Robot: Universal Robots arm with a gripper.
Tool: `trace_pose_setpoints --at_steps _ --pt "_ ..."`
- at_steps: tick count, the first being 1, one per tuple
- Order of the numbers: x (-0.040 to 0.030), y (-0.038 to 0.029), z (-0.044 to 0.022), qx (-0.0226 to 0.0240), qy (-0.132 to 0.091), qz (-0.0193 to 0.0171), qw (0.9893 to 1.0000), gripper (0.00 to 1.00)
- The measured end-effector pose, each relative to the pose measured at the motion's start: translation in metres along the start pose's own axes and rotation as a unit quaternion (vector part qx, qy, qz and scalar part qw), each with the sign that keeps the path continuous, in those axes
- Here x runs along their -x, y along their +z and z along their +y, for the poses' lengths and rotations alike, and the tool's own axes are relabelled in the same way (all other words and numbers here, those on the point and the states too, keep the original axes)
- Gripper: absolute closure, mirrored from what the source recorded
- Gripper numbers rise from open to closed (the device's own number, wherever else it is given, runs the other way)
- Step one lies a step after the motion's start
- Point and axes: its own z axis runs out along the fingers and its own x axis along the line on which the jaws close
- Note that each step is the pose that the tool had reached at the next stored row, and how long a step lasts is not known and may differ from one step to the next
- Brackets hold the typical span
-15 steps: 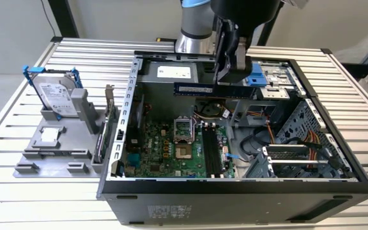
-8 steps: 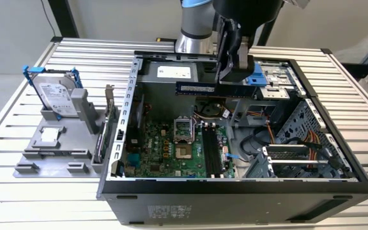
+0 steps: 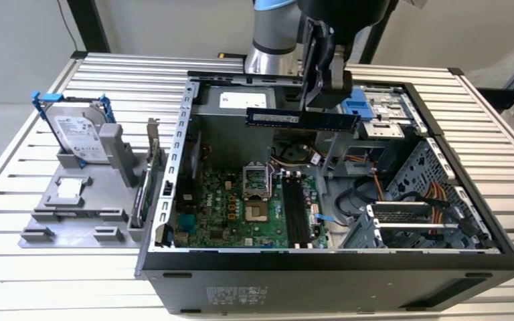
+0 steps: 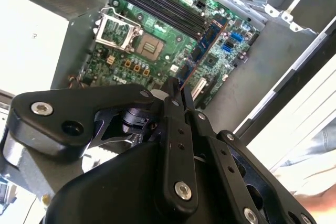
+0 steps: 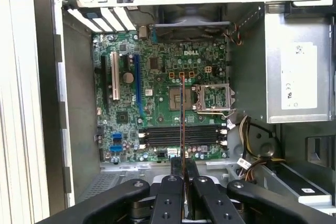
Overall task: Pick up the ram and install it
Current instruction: 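Insert the ram into the slot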
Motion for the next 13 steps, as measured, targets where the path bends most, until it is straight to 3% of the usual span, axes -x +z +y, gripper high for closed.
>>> trace_pose_setpoints --at_steps 6,13 --pt "0.0049 -0.0001 -0.0001 0.0000 0.002 0.0000 1.0000 1.00" --pt "0.0055 0.0001 -0.0001 0.0000 0.002 -0.0001 1.0000 1.00"
